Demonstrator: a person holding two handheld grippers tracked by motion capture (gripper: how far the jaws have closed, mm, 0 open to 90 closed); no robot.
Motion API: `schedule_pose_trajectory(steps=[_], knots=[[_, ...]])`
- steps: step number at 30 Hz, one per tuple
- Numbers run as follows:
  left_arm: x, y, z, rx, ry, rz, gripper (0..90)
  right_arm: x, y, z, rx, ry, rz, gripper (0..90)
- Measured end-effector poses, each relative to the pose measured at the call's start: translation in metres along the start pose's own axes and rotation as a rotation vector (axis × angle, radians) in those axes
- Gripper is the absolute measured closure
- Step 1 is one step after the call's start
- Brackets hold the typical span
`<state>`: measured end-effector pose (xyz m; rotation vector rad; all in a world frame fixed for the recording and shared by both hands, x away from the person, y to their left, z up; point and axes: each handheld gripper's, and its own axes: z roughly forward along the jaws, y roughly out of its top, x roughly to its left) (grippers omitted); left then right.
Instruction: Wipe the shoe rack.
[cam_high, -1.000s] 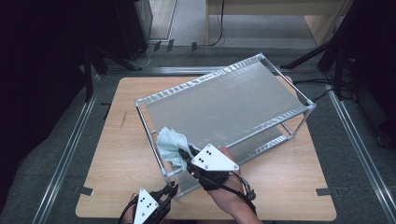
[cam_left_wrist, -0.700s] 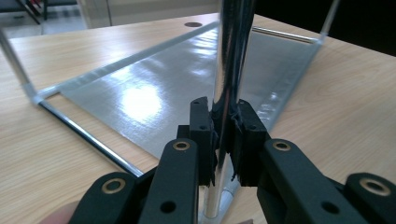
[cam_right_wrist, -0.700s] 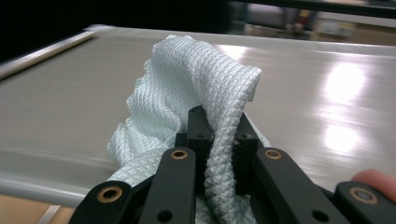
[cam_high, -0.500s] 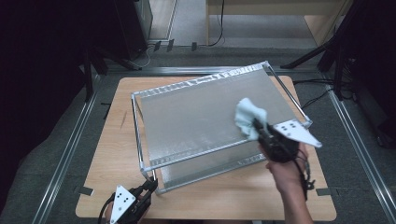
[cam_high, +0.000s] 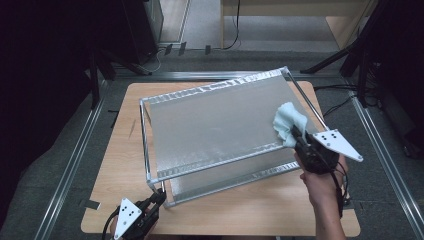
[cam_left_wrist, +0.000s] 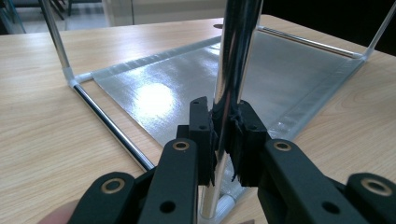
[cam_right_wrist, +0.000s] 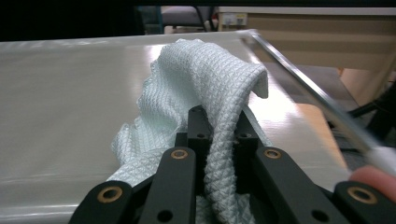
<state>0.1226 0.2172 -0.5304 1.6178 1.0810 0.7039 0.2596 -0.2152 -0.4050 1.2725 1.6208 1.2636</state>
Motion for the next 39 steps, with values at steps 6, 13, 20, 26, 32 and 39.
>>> schedule_pose_trajectory(steps=[6, 13, 20, 26, 32, 39], knots=[[-0.003, 0.0, -0.001, 0.004, -0.01, -0.001, 80.8, 0.057, -0.004, 0.004, 0.015, 0.145, -0.052, 83.1], [-0.04, 0.0, 0.006, 0.007, -0.088, 0.039, 80.6, 0.125, -0.01, 0.002, 0.048, 0.282, -0.103, 83.6], [-0.052, 0.0, 0.01, 0.008, -0.127, 0.036, 80.4, 0.17, -0.015, -0.016, 0.045, 0.372, -0.165, 83.8], [-0.055, -0.001, 0.011, 0.007, -0.135, 0.055, 80.3, 0.199, -0.02, -0.029, 0.035, 0.456, -0.193, 83.6], [-0.057, -0.002, 0.012, 0.005, -0.119, 0.055, 80.5, 0.173, -0.013, -0.023, 0.051, 0.462, -0.18, 83.2], [-0.053, -0.002, 0.013, 0.005, -0.121, 0.046, 80.3, 0.066, 0.0, -0.014, 0.041, 0.146, -0.101, 83.0]])
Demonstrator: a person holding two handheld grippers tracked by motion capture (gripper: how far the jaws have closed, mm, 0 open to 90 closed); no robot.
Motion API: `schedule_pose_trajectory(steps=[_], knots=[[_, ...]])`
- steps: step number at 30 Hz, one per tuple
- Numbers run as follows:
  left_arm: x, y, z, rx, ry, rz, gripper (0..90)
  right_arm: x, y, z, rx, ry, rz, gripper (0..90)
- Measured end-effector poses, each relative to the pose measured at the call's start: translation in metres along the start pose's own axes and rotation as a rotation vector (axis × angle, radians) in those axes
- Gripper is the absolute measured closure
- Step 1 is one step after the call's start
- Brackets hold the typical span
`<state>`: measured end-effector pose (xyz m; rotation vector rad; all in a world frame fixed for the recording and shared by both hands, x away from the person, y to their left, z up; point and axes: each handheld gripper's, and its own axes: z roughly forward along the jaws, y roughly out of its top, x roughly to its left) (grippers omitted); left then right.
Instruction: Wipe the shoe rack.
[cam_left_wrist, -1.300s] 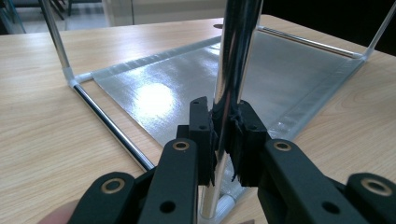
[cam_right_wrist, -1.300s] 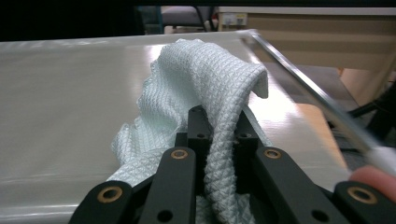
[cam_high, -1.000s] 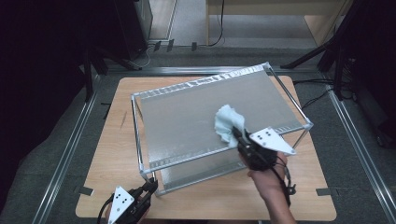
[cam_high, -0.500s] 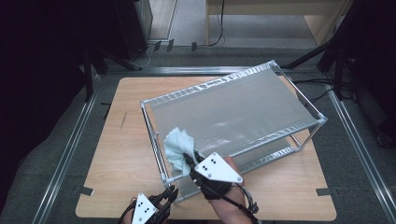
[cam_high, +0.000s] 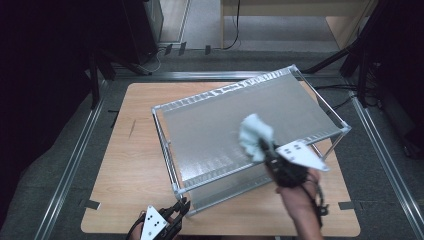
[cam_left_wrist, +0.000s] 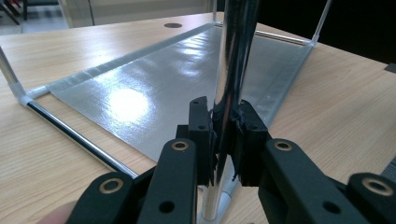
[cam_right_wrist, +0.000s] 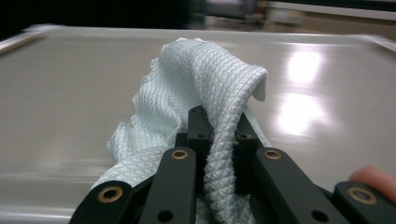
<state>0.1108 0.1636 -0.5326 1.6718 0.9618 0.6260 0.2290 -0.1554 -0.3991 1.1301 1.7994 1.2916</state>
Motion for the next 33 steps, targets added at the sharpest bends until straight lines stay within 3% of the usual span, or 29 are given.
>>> schedule_pose_trajectory(steps=[3, 5, 6, 7, 8, 10, 12, 17, 19, 22, 23, 24, 27, 30, 31, 32, 33], knots=[[0.0, 0.0, 0.0, 0.0, 0.002, 0.001, 80.4, -0.048, -0.001, -0.013, -0.019, -0.109, 0.087, 82.8], [0.001, 0.0, 0.001, 0.002, 0.003, -0.001, 80.4, -0.076, -0.002, -0.025, -0.039, -0.154, 0.151, 82.2], [0.001, 0.001, 0.001, 0.001, 0.004, -0.004, 80.4, -0.076, -0.002, -0.025, -0.039, -0.154, 0.151, 82.2], [0.002, 0.001, 0.002, 0.0, 0.006, -0.004, 80.3, -0.088, -0.002, -0.031, -0.051, -0.181, 0.175, 82.3], [0.002, 0.001, 0.002, 0.0, 0.009, -0.005, 80.3, -0.106, -0.003, -0.042, -0.066, -0.247, 0.198, 82.3], [0.003, 0.001, 0.003, -0.001, 0.01, -0.009, 80.3, -0.118, -0.007, -0.047, -0.055, -0.314, 0.218, 82.5], [0.004, 0.001, 0.003, 0.0, 0.01, -0.01, 80.3, -0.124, -0.012, -0.045, -0.041, -0.309, 0.245, 82.5], [0.006, 0.002, 0.005, 0.002, 0.006, -0.014, 80.3, -0.115, -0.015, -0.036, -0.039, -0.288, 0.221, 82.8], [0.007, 0.002, 0.005, 0.001, 0.001, -0.019, 80.3, -0.107, -0.014, -0.033, -0.035, -0.267, 0.201, 82.9], [0.008, 0.003, 0.006, 0.006, -0.001, -0.022, 80.2, -0.085, -0.013, -0.024, -0.026, -0.215, 0.175, 82.9], [0.008, 0.003, 0.006, 0.006, -0.001, -0.022, 80.2, -0.085, -0.013, -0.024, -0.026, -0.215, 0.175, 82.9], [0.008, 0.003, 0.006, 0.008, -0.009, -0.02, 80.2, -0.068, -0.012, -0.018, -0.015, -0.172, 0.143, 82.8], [0.008, 0.004, 0.007, 0.012, -0.022, -0.02, 80.2, -0.041, -0.011, -0.009, -0.003, -0.09, 0.104, 82.6], [0.007, 0.004, 0.007, 0.014, -0.032, -0.011, 80.3, -0.012, -0.009, -0.004, 0.002, 0.021, 0.07, 82.4], [0.007, 0.004, 0.007, 0.014, -0.032, -0.011, 80.3, -0.012, -0.009, -0.004, 0.002, 0.021, 0.07, 82.4], [0.006, 0.004, 0.008, 0.015, -0.038, -0.008, 80.3, 0.008, -0.008, -0.002, 0.003, 0.09, 0.037, 82.0], [0.006, 0.004, 0.008, 0.016, -0.041, -0.007, 80.4, 0.017, -0.007, -0.002, 0.004, 0.13, 0.021, 81.8]])
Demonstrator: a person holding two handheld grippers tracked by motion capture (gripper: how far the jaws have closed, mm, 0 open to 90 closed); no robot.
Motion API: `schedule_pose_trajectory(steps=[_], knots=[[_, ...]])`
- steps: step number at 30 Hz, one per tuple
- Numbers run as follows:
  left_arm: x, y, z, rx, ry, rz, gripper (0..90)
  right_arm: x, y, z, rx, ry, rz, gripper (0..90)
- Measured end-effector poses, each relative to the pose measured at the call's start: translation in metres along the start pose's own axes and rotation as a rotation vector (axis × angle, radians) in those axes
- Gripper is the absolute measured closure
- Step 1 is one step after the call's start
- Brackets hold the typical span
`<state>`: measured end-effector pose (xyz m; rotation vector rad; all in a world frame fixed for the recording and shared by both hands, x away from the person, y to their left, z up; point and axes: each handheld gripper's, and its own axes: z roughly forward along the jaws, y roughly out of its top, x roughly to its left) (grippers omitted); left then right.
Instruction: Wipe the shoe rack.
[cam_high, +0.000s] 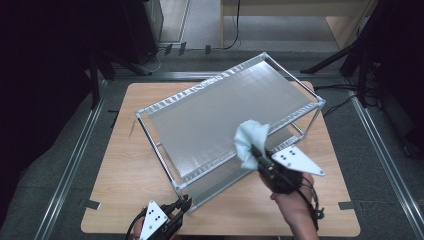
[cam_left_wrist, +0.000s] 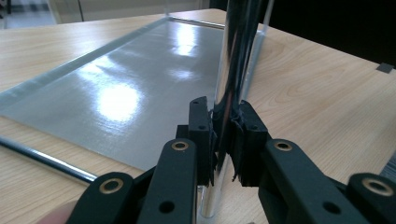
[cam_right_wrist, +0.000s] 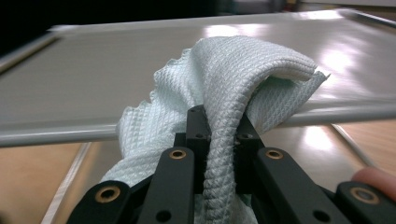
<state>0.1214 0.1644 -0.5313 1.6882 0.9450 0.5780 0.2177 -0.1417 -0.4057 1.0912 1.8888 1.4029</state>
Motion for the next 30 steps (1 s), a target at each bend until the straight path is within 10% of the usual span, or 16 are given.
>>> schedule_pose_trajectory(steps=[7, 13, 24, 30], knots=[[0.0, 0.0, -0.001, 0.002, -0.009, 0.008, 80.4, 0.056, 0.001, 0.001, -0.018, 0.232, -0.102, 81.5], [0.001, -0.001, -0.002, 0.005, -0.011, 0.021, 80.4, 0.054, 0.001, 0.002, -0.014, 0.258, -0.113, 82.1], [0.018, -0.003, -0.012, 0.006, -0.038, 0.026, 80.2, -0.049, -0.005, -0.001, -0.017, -0.096, -0.005, 81.6], [0.031, -0.004, -0.017, 0.009, -0.034, 0.02, 79.6, -0.116, -0.025, -0.001, -0.012, -0.268, 0.148, 81.5]])
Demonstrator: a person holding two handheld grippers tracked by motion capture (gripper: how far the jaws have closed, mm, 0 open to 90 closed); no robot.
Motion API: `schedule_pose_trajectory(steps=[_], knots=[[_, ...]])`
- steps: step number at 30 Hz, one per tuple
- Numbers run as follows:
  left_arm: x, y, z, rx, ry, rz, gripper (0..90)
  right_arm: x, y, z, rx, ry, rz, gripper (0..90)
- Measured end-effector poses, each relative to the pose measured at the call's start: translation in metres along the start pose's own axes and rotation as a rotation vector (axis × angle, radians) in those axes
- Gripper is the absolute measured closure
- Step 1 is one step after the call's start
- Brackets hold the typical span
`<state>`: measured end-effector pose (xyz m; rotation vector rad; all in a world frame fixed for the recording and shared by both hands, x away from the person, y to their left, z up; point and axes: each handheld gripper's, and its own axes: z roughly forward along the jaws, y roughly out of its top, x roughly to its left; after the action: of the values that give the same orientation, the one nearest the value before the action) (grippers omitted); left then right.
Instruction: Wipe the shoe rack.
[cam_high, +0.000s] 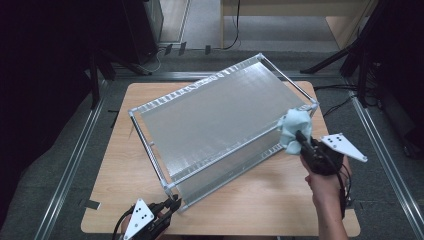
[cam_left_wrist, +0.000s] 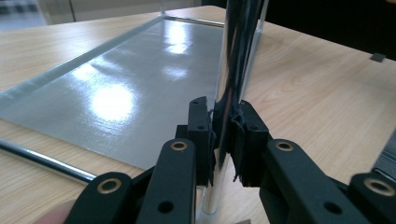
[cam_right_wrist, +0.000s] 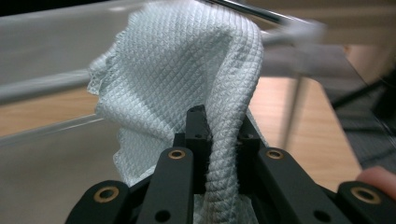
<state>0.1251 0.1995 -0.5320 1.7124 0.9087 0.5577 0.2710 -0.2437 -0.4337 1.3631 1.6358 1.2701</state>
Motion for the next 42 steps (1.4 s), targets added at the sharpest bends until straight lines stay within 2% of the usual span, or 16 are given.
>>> schedule_pose_trajectory(steps=[4, 6, 13, 16, 17, 18, 20, 21, 25, 28, 29, 31, 35, 40, 41, 42], knots=[[0.007, 0.0, -0.002, -0.003, 0.035, -0.017, 79.5, -0.028, -0.011, 0.011, 0.025, -0.058, 0.079, 81.9], [0.009, 0.0, -0.003, -0.006, 0.044, -0.025, 79.4, -0.03, -0.013, 0.012, 0.033, -0.056, 0.078, 81.8], [0.014, 0.0, -0.007, -0.023, 0.067, -0.041, 76.1, -0.006, -0.041, 0.047, 0.141, 0.004, -0.002, 80.9], [0.016, 0.0, -0.009, -0.034, 0.056, -0.049, 72.8, 0.0, -0.049, 0.058, 0.161, 0.022, -0.031, 73.0], [0.018, 0.001, -0.01, -0.033, 0.052, -0.041, 72.3, 0.003, -0.057, 0.07, 0.197, 0.02, -0.061, 57.2], [0.017, 0.001, -0.011, -0.034, 0.057, -0.039, 72.4, 0.003, -0.058, 0.073, 0.215, 0.012, -0.064, 54.3], [0.017, 0.001, -0.012, -0.035, 0.062, -0.036, 74.7, 0.001, -0.06, 0.076, 0.237, 0.01, -0.06, 55.4], [0.017, 0.001, -0.013, -0.037, 0.068, -0.037, 76.7, -0.003, -0.063, 0.078, 0.258, 0.015, -0.045, 67.7], [0.016, 0.001, -0.012, -0.036, 0.071, -0.035, 78.4, -0.009, -0.071, 0.086, 0.352, 0.017, -0.061, 75.5], [0.016, 0.001, -0.013, -0.038, 0.073, -0.036, 78.2, -0.012, -0.071, 0.087, 0.349, -0.016, -0.066, 65.6], [0.016, 0.001, -0.013, -0.038, 0.074, -0.033, 78.1, -0.015, -0.067, 0.083, 0.315, -0.019, -0.028, 50.9], [0.017, 0.001, -0.014, -0.04, 0.075, -0.034, 78.1, -0.017, -0.065, 0.078, 0.3, 0.0, -0.005, 44.0], [0.017, 0.001, -0.014, -0.04, 0.076, -0.034, 78.0, -0.014, -0.073, 0.074, 0.364, 0.046, -0.014, 31.6], [0.016, 0.002, -0.014, -0.044, 0.079, -0.032, 78.3, -0.009, -0.083, 0.08, 0.425, 0.031, -0.049, 38.8], [0.016, 0.002, -0.015, -0.046, 0.079, -0.03, 78.4, -0.005, -0.087, 0.084, 0.453, 0.033, -0.082, 51.3], [0.016, 0.002, -0.015, -0.046, 0.079, -0.03, 78.4, -0.005, -0.087, 0.084, 0.453, 0.033, -0.082, 51.3]])
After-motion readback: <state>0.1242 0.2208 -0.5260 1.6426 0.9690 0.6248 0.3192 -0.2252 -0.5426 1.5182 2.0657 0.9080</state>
